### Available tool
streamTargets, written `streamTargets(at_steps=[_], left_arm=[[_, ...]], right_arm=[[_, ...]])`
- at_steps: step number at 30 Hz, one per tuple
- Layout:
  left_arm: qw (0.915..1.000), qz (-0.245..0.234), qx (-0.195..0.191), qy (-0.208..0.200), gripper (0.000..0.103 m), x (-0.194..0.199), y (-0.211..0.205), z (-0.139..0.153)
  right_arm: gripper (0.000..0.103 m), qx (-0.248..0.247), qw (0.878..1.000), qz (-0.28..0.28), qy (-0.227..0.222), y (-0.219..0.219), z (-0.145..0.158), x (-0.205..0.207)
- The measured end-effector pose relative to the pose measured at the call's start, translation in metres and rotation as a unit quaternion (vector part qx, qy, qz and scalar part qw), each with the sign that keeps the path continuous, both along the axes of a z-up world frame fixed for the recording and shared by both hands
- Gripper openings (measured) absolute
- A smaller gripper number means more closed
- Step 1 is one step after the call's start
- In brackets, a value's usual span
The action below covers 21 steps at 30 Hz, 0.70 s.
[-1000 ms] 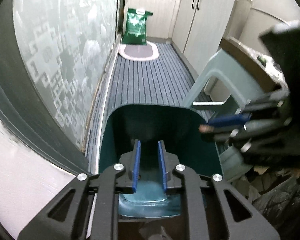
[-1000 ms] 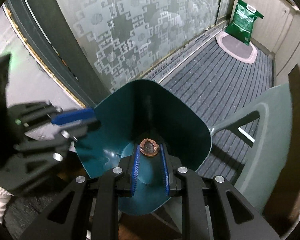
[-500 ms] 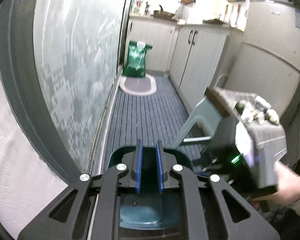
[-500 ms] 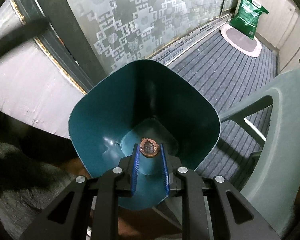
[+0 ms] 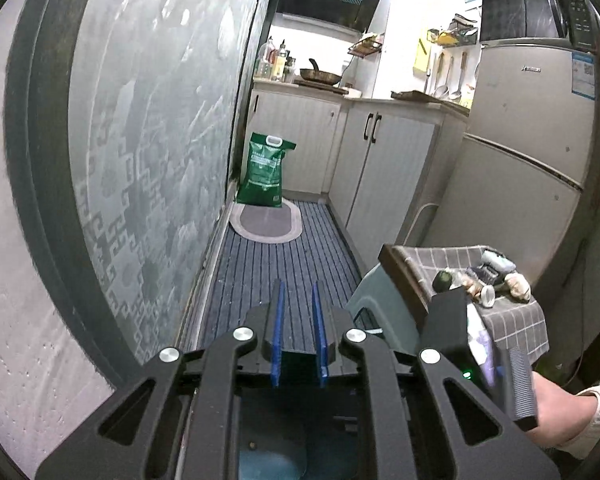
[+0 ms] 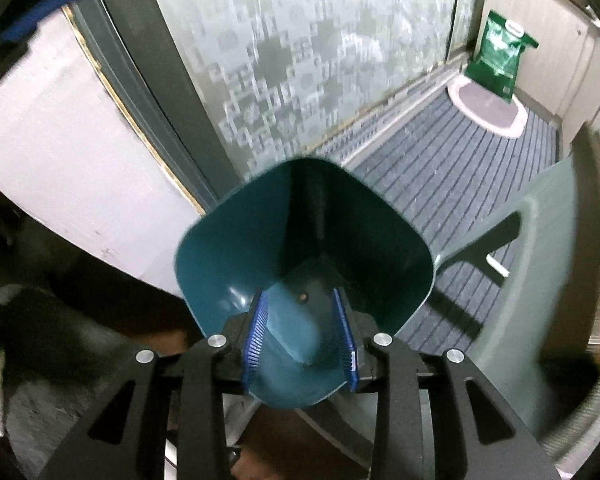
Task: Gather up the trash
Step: 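Return the left gripper from the bin to the table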
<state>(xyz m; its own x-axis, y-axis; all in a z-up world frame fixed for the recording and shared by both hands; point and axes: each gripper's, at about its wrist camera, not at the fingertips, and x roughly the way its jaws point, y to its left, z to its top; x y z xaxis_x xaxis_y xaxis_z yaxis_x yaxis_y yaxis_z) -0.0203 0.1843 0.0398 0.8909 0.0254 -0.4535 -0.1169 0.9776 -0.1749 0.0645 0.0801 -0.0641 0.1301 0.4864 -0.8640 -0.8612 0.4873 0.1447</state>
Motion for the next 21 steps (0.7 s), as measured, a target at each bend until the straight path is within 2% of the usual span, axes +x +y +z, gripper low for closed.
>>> streamTargets(at_steps=[7, 10, 11, 12, 21], left_arm=[[0.9999, -0.009, 0.001, -0.014, 0.02, 0.009, -0.014, 0.01], [0.9998, -0.016, 0.0, -0.014, 0.024, 0.016, -0.021, 0.011], [0.9997, -0.02, 0.001, -0.014, 0.028, 0.02, -0.026, 0.011], [0.9996, -0.024, 0.003, -0.012, 0.034, 0.023, -0.03, 0.01], [0.9973, -0.069, 0.021, 0.011, 0.037, 0.053, -0.075, -0.004]], right_arm=[[0.033, 0.061, 0.998, -0.009, -0.034, -0.028, 0.051, -0.001], [0.033, 0.077, 0.996, -0.02, -0.05, -0.046, 0.067, 0.002], [0.033, 0.083, 0.995, -0.028, -0.056, -0.055, 0.073, 0.005], [0.033, 0.085, 0.994, -0.033, -0.06, -0.06, 0.076, 0.007], [0.033, 0.099, 0.987, -0.096, -0.084, -0.127, 0.093, 0.034]])
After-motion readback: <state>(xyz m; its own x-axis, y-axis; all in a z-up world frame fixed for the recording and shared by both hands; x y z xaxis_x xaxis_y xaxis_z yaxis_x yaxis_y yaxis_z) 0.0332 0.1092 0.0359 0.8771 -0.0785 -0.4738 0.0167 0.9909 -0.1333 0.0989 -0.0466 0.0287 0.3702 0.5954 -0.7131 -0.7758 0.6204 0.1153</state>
